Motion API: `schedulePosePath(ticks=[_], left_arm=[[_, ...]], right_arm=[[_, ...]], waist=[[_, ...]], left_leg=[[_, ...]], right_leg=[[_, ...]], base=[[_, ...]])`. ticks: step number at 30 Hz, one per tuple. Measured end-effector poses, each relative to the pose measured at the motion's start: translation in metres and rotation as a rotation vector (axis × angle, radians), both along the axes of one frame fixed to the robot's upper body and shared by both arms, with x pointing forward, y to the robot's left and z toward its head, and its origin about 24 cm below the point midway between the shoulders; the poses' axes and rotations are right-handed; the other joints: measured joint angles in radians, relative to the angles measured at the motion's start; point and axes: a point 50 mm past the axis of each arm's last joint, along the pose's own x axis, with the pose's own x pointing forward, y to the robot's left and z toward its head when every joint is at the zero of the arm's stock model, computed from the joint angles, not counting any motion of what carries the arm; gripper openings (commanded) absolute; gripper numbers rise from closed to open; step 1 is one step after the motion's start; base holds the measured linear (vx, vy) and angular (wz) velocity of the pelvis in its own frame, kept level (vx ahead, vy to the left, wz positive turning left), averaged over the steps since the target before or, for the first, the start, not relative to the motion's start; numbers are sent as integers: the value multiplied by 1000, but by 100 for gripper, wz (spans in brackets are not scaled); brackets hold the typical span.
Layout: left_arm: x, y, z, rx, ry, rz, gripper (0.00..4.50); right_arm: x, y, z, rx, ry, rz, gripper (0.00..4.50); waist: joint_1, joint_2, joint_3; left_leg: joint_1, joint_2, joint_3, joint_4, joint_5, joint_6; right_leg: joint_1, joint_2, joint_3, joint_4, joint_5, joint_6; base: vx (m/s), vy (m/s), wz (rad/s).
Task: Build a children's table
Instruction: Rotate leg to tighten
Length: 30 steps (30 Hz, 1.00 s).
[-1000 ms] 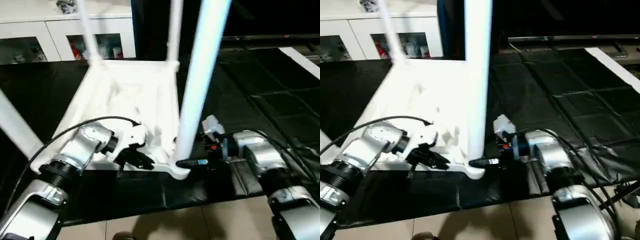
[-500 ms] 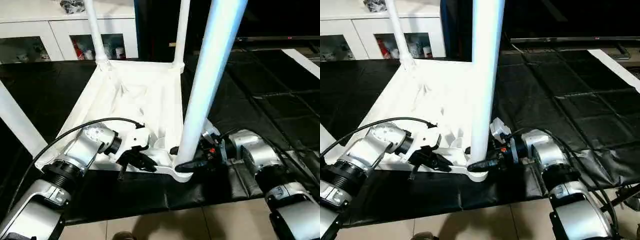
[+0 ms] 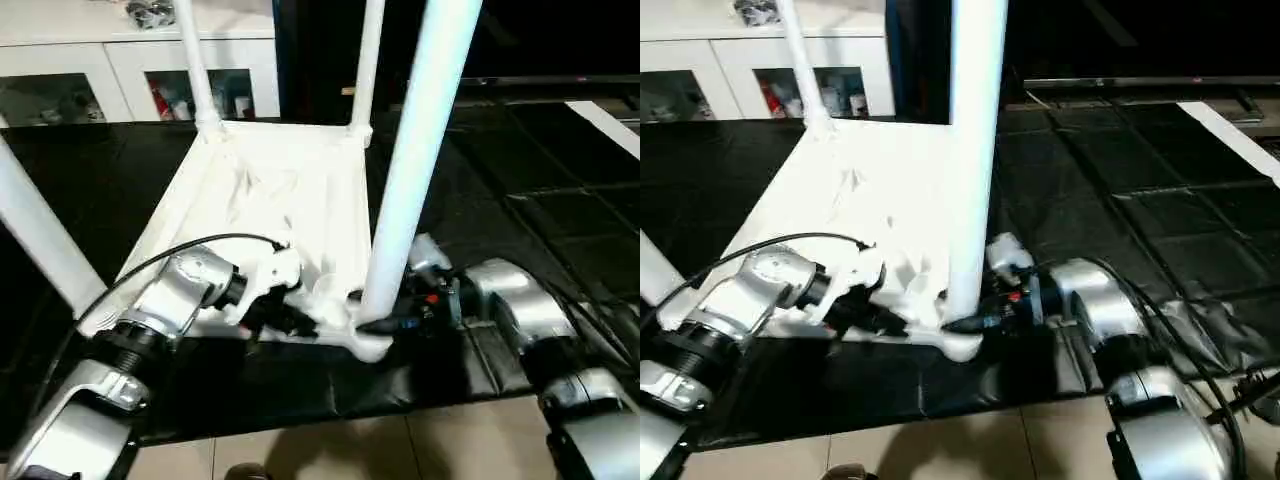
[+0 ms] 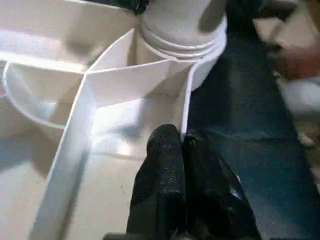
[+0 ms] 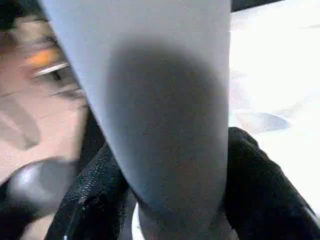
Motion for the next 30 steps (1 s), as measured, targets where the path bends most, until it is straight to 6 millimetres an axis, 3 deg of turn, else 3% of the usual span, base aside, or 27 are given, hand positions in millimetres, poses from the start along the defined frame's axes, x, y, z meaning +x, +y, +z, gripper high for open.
schedulePosePath(ticks=[5, 11, 15, 20, 22, 30], left_arm=[[10, -10, -4, -38, -3, 215, 0], [21, -29, -8, -86, -35, 478, 0], [24, -40, -8, -101, -50, 545, 0], [24, -43, -6, -106, -43, 562, 0], [24, -43, -5, -104, -44, 560, 0], [23, -38, -4, -90, -43, 520, 0]], right_arm=[[18, 9, -1, -26, -51, -307, 213], [39, 30, 0, -68, -77, -698, 207], [44, 35, 0, -85, -107, -823, 205], [46, 37, 2, -80, -121, -853, 205], [46, 36, 2, -63, -111, -855, 257], [41, 32, 1, -5, -98, -765, 328]], waist=[[-54, -1, -1], [-89, -1, -1], [-91, -1, -1], [-91, -1, -1], [-90, -1, -1], [-88, -1, -1]], left_leg=[[2, 0, -1, 0, 0, -1], [2, -2, -7, 0, 1, -1], [1, -2, -7, 0, 1, -1], [1, -3, -7, -4, 0, -1], [1, -2, -7, -5, 0, -1], [0, -2, -7, -6, 0, -1]], right_leg=[[-1, 1, -1, -3, 1, 3], [-4, 2, -5, -6, 3, 4], [-4, 2, -5, -8, 3, 4], [-5, 2, -5, -7, 6, 2], [-5, 2, -5, -7, 6, 2], [-6, 2, -5, -7, 6, 2]], base=[[0, 0, 0], [0, 0, 0], [0, 0, 0], [0, 0, 0], [0, 0, 0], [0, 0, 0]])
